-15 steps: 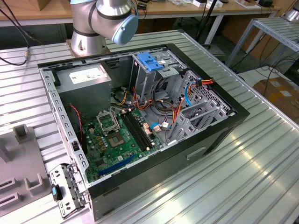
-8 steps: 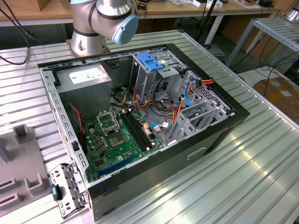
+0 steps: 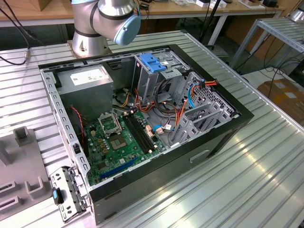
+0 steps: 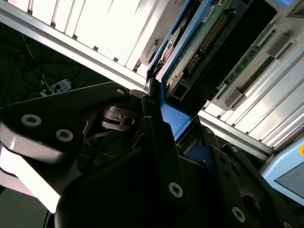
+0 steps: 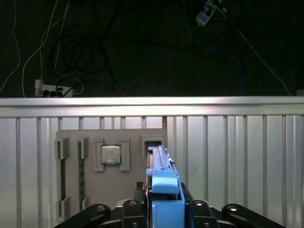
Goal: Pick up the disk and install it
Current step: 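Pick up the disk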
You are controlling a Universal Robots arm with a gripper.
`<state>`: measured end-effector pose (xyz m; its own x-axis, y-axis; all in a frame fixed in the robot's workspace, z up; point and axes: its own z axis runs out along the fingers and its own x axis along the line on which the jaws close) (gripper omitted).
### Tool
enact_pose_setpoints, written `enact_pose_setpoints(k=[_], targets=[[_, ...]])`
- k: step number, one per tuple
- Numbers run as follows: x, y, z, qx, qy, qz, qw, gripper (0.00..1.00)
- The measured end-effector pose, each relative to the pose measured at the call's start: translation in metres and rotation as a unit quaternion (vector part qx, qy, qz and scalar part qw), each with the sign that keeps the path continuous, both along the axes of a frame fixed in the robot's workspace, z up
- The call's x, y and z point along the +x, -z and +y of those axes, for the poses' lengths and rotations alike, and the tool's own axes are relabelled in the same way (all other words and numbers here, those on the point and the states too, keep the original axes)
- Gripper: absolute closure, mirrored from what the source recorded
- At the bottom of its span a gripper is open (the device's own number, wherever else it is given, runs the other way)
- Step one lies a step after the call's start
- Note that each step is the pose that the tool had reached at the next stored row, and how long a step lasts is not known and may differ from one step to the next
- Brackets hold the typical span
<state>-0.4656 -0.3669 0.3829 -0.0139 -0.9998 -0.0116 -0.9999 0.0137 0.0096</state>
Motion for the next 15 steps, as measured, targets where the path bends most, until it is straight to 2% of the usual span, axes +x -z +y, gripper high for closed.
enact_pose_setpoints(k=[15], targets=[[0.0000, -0.0157, 0.0000, 0.0000, 0.000, 0.0000, 1.00000, 0.63]])
